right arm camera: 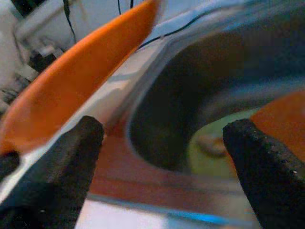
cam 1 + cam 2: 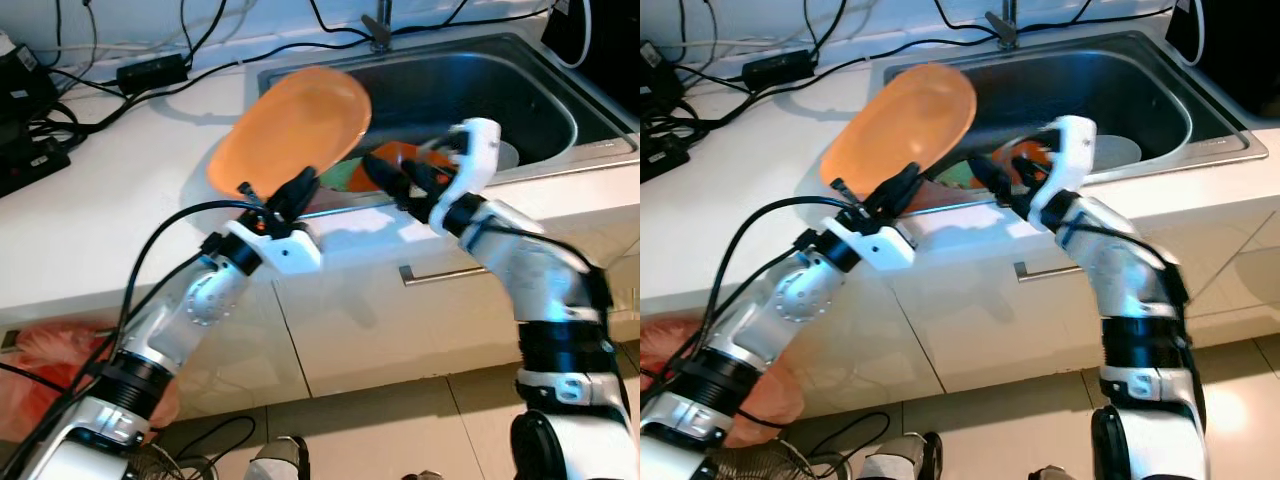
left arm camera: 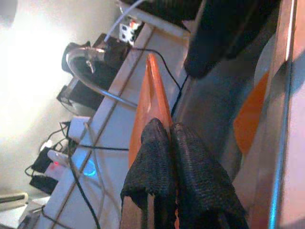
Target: Kitchen organization
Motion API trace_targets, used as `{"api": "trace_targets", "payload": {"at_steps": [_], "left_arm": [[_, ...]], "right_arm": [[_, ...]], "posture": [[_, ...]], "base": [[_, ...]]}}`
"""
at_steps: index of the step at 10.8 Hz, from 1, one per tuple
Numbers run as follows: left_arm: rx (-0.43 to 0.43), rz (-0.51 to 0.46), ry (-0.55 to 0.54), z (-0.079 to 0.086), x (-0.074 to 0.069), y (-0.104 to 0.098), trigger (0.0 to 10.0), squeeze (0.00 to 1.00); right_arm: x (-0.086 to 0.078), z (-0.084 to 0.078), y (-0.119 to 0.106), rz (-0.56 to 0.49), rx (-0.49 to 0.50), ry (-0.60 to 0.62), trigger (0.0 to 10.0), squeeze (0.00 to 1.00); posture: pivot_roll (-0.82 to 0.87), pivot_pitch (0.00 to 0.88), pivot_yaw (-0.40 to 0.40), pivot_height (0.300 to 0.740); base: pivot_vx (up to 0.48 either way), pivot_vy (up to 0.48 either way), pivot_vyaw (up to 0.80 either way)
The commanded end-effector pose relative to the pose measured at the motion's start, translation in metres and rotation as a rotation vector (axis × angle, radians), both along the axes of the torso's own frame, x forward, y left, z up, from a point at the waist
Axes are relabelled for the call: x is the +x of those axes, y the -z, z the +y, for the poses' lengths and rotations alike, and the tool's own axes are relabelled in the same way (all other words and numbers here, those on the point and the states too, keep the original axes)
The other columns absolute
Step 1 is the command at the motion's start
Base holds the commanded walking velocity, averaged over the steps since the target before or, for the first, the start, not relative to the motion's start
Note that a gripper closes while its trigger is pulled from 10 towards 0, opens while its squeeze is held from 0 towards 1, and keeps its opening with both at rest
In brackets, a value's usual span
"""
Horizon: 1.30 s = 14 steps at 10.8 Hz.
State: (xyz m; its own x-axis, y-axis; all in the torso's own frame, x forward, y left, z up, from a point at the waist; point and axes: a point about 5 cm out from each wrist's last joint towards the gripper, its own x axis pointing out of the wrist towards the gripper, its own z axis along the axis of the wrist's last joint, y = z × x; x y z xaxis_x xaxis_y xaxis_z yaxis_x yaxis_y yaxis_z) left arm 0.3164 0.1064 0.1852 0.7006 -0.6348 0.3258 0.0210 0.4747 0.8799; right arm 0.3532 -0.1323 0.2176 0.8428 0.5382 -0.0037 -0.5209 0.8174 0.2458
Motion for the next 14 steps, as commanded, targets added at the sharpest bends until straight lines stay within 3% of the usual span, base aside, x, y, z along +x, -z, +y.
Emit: {"api": "trace_targets", "payload": {"at_steps": [1,5,6,7,9,10,12,14], "left_arm": [[-0.012,-0.053,0.009,0.0,-0.004,-0.007,0.0,0.0],[-0.016,-0.054,-0.023,0.004,-0.001,-0.007,0.0,0.0],[-0.013,-0.05,-0.038,0.007,0.0,-0.005,0.0,0.0],[-0.008,-0.048,-0.05,0.01,0.001,-0.004,0.0,0.0],[-0.003,-0.05,-0.088,0.018,0.006,-0.005,0.0,0.0],[-0.004,-0.053,-0.094,0.019,0.007,-0.006,0.0,0.0],[-0.003,-0.054,-0.081,0.016,0.007,-0.005,0.0,0.0],[0.0,-0.053,-0.071,0.011,0.007,-0.002,0.0,0.0]], "right_arm": [[0.002,0.006,-0.005,-0.076,-0.08,-0.017,0.0,0.0],[-0.002,0.009,0.001,-0.152,-0.183,-0.06,0.0,0.0],[-0.002,0.008,0.001,-0.11,-0.121,-0.072,0.0,0.0],[-0.002,0.005,-0.001,-0.1,-0.104,-0.082,10.0,0.0],[0.0,-0.006,-0.007,-0.069,-0.028,-0.062,10.0,0.0],[0.001,-0.01,-0.01,-0.049,0.027,-0.05,10.0,1.0],[0.004,-0.019,-0.017,-0.014,0.158,-0.017,10.0,1.0],[0.004,-0.014,-0.025,0.021,0.3,-0.058,10.0,1.0]], "posture": [[0.16,0.115,0.085,0.74],[0.16,0.126,0.069,0.74],[0.16,0.127,0.067,0.74],[0.16,0.127,0.064,0.74],[0.16,0.127,0.061,0.74],[0.15,0.126,0.062,0.74],[0.15,0.126,0.066,0.74],[0.15,0.126,0.065,0.74]], "base": [[0.0,0.0,0.0],[0.0,0.0,0.0],[0.0,0.0,0.0],[0.0,0.0,0.0],[0.0,0.0,0.0],[0.0,0.0,0.0],[0.0,0.0,0.0],[0.0,0.0,0.0]]}}
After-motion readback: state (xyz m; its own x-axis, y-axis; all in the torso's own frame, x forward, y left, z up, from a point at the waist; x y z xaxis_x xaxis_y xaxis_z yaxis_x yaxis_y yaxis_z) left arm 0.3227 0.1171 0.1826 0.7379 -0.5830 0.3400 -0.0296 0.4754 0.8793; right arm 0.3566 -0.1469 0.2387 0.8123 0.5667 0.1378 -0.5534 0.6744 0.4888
